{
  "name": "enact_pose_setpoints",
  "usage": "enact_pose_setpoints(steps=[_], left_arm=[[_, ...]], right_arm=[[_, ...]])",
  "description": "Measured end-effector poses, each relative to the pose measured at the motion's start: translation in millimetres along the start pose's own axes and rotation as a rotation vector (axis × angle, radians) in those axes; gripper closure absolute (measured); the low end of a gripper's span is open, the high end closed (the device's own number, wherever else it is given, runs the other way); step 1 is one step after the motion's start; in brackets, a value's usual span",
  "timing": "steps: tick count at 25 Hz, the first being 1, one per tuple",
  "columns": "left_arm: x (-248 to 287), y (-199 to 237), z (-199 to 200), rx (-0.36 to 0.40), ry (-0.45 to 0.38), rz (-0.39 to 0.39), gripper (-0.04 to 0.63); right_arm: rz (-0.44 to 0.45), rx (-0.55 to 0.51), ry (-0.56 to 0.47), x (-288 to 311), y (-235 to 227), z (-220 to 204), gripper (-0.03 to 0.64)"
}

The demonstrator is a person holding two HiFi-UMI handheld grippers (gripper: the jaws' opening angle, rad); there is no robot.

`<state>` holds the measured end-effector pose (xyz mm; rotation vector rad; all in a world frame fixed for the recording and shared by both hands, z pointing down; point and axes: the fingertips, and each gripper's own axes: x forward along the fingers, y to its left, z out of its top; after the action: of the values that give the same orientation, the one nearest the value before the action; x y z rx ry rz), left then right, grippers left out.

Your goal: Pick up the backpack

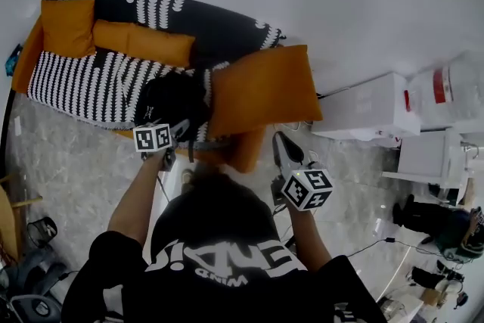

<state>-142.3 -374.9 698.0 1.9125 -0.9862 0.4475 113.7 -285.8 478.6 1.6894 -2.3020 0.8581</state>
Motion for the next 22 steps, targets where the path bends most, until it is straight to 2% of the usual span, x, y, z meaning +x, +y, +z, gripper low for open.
enact_pose_setpoints(steps=[4, 10, 17, 20, 22], left_arm=[[21, 3, 0, -0.079, 0.04, -0.04, 0.236], [39, -18, -1, -0.003, 0.107, -0.094, 0.333], [41, -23, -2, -0.005, 0.099, -0.121, 0.463], [39, -21, -7, 0.01, 0.1, -0.14, 0.539], [37, -21, -8, 0.019, 0.104, -0.153, 0.555]], right_arm=[[-0.04, 0.012, 0.008, -8, -14, -5, 0.617], [-0.071, 0.039, 0.028, -13, -25, -19, 0.617], [-0.051, 0.034, 0.046, -5, -14, -25, 0.617], [-0.05, 0.03, 0.049, -5, -12, -26, 0.617], [-0.053, 0.029, 0.049, -7, -14, -25, 0.617]])
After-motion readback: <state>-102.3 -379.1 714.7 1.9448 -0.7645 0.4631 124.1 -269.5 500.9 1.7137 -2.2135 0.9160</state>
